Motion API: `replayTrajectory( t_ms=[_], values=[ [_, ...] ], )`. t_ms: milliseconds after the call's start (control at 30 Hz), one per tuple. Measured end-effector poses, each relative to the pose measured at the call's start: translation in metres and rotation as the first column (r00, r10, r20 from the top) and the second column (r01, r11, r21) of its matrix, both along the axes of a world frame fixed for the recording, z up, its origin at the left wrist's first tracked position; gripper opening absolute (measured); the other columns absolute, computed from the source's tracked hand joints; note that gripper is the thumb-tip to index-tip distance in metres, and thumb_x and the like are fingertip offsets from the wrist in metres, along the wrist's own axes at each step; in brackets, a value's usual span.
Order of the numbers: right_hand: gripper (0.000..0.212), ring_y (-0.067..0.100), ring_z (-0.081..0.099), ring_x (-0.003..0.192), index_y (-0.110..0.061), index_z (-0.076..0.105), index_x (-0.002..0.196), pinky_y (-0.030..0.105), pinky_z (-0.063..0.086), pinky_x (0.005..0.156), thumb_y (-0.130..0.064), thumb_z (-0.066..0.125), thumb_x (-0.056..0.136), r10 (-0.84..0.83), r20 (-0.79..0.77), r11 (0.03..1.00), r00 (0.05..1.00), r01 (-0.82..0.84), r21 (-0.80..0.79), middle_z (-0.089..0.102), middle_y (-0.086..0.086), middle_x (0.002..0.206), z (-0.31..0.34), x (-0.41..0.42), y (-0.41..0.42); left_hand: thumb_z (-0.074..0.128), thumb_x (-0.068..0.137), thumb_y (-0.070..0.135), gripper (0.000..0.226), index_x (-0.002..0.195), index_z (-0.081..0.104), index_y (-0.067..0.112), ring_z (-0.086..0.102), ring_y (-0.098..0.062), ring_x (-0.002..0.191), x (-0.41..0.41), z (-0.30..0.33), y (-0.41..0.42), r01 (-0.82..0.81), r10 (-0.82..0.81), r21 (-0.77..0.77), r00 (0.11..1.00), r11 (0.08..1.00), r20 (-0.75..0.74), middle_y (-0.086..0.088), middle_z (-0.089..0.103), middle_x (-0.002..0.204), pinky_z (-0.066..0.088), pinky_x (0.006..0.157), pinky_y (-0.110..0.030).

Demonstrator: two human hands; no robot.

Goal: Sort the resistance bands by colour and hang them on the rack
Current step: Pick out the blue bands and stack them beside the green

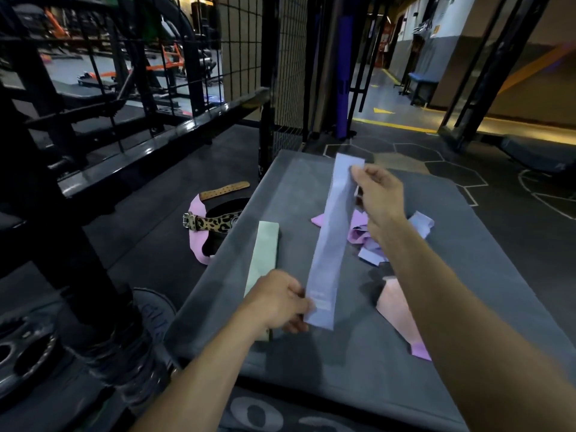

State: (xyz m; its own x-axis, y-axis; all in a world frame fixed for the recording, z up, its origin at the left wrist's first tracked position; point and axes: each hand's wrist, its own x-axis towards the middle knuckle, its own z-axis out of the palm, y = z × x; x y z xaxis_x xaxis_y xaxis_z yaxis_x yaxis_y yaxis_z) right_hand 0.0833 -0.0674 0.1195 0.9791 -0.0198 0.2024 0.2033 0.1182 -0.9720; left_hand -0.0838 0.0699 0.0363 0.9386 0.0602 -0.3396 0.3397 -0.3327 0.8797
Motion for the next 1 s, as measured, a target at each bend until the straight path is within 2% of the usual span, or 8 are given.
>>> replayTrajectory(
  t_ms=[67, 133, 300, 433, 533, 600, 667, 1000],
  values=[
    [0.017, 0.026, 0.062, 0.077, -0.022, 0.071, 0.072, 0.034, 0.057, 0.065, -0.023, 0.073, 0.089, 0.030, -0.108, 0.998, 0.994, -0.036, -0.056, 0.061, 0.004, 0.076, -0.028, 0.025, 0.016, 0.076, 0.087, 0.011, 0.027, 0.099, 0.051, 0.010, 0.069, -0.030, 0.057, 0.005, 0.001, 0.000, 0.027, -0.020, 0.069, 0.995, 0.997, -0.094, -0.014, 0.071, 0.071, 0.056, 0.056, -0.037],
    [0.021, 0.026, 0.063, 0.080, -0.020, 0.068, 0.071, 0.026, 0.050, 0.055, -0.021, 0.070, 0.092, 0.081, -0.203, 0.983, 0.976, -0.112, -0.148, 0.061, 0.009, 0.079, -0.056, 0.041, 0.028, 0.074, 0.089, 0.012, 0.035, 0.107, 0.044, 0.011, 0.069, -0.027, 0.053, 0.009, 0.004, 0.000, 0.048, -0.017, 0.171, 0.984, 0.984, -0.179, -0.015, 0.071, 0.072, 0.055, 0.052, -0.034],
    [0.023, 0.024, 0.060, 0.075, -0.017, 0.064, 0.071, 0.032, 0.055, 0.066, -0.013, 0.066, 0.094, 0.096, -0.354, 0.927, 0.930, -0.214, -0.309, 0.065, 0.010, 0.086, -0.114, 0.061, 0.048, 0.065, 0.088, 0.007, 0.009, 0.096, 0.063, 0.003, 0.067, -0.025, 0.053, 0.017, 0.011, -0.001, 0.171, -0.065, 0.438, 0.967, 0.883, -0.245, -0.015, 0.075, 0.073, 0.056, 0.057, -0.031],
    [0.010, 0.021, 0.057, 0.068, -0.010, 0.067, 0.085, 0.028, 0.055, 0.060, -0.008, 0.066, 0.094, 0.078, -0.373, 0.885, 0.924, -0.236, -0.400, 0.061, 0.007, 0.075, -0.132, 0.065, 0.056, 0.065, 0.082, -0.003, 0.022, 0.102, 0.070, 0.004, 0.073, -0.031, 0.082, 0.024, 0.009, -0.001, 0.270, -0.128, 0.534, 0.949, 0.802, -0.288, -0.015, 0.074, 0.096, 0.055, 0.065, -0.034],
    [0.005, 0.016, 0.056, 0.066, -0.007, 0.069, 0.095, 0.026, 0.054, 0.063, -0.011, 0.068, 0.093, 0.051, -0.301, 0.821, 0.952, -0.212, -0.530, 0.060, 0.000, 0.072, -0.133, 0.069, 0.058, 0.061, 0.087, -0.001, 0.027, 0.113, 0.060, 0.005, 0.063, -0.033, 0.098, 0.026, 0.005, -0.004, 0.276, -0.141, 0.589, 0.954, 0.760, -0.265, -0.014, 0.060, 0.118, 0.046, 0.070, -0.034],
    [0.011, 0.017, 0.057, 0.079, -0.005, 0.073, 0.098, 0.024, 0.046, 0.075, -0.014, 0.069, 0.091, 0.050, -0.210, 0.722, 0.976, -0.181, -0.668, 0.064, 0.000, 0.083, -0.133, 0.074, 0.058, 0.062, 0.091, 0.005, 0.027, 0.118, 0.057, 0.007, 0.061, -0.034, 0.106, 0.026, 0.003, -0.006, 0.282, -0.154, 0.602, 0.955, 0.747, -0.255, -0.014, 0.057, 0.122, 0.044, 0.074, -0.035],
    [0.015, 0.019, 0.058, 0.083, -0.003, 0.074, 0.097, 0.020, 0.038, 0.072, -0.016, 0.068, 0.091, 0.053, -0.151, 0.615, 0.987, -0.152, -0.774, 0.068, 0.004, 0.090, -0.132, 0.073, 0.058, 0.062, 0.093, 0.008, 0.029, 0.122, 0.056, 0.007, 0.061, -0.034, 0.109, 0.026, 0.002, -0.009, 0.307, -0.173, 0.602, 0.947, 0.737, -0.270, -0.014, 0.057, 0.125, 0.046, 0.076, -0.035],
    [0.020, 0.035, 0.067, 0.097, 0.001, 0.073, 0.095, 0.032, 0.049, 0.077, -0.014, 0.060, 0.091, -0.047, -0.060, 0.456, 0.997, -0.032, -0.890, 0.075, 0.017, 0.097, -0.135, 0.067, 0.056, 0.058, 0.096, 0.006, 0.030, 0.126, 0.054, 0.010, 0.060, -0.032, 0.109, 0.024, -0.003, -0.014, 0.384, -0.250, 0.614, 0.922, 0.689, -0.295, -0.013, 0.057, 0.125, 0.046, 0.078, -0.034]
  ],
)
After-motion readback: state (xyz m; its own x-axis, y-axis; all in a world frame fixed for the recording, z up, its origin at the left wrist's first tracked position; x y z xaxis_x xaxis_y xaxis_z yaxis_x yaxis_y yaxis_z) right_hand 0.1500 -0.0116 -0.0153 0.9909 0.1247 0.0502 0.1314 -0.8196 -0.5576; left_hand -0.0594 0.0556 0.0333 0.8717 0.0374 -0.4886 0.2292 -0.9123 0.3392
